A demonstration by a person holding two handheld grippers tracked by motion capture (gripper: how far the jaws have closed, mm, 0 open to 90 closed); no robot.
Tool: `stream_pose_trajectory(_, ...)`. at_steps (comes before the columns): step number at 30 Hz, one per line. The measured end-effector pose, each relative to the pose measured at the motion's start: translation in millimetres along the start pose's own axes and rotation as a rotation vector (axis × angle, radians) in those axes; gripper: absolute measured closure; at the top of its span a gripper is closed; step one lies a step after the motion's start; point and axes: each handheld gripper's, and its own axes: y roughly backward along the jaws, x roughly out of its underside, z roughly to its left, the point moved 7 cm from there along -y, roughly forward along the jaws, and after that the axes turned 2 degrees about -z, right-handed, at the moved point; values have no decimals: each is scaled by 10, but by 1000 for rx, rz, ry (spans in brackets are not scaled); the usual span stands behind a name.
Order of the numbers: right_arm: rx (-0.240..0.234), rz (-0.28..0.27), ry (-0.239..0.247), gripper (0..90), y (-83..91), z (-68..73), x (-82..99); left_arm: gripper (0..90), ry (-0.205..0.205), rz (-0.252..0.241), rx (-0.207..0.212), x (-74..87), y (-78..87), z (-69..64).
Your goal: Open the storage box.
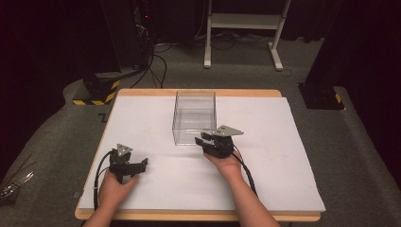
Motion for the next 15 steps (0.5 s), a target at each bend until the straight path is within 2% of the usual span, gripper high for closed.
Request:
stream_pose_trajectory(6, -1, 14, 21, 619, -48, 36, -53, 111, -3, 1, 1, 1, 2, 2)
stream_pose_trajectory(7, 6, 16, 15, 682, -53, 21, -63, 111, -4, 1, 0, 0, 2, 2)
stream_pose_trajectory(9, 5, 16, 8, 701, -49, 0, -60, 111, -3, 2, 1, 1, 2, 2)
stream_pose_trajectory(11, -21, 15, 0, 723, -38, -22, -54, 111, -4, 1, 0, 0, 1, 2)
stream_pose_trajectory(15, -25, 23, 26, 748, -15, -26, -44, 111, -3, 1, 1, 1, 2, 1)
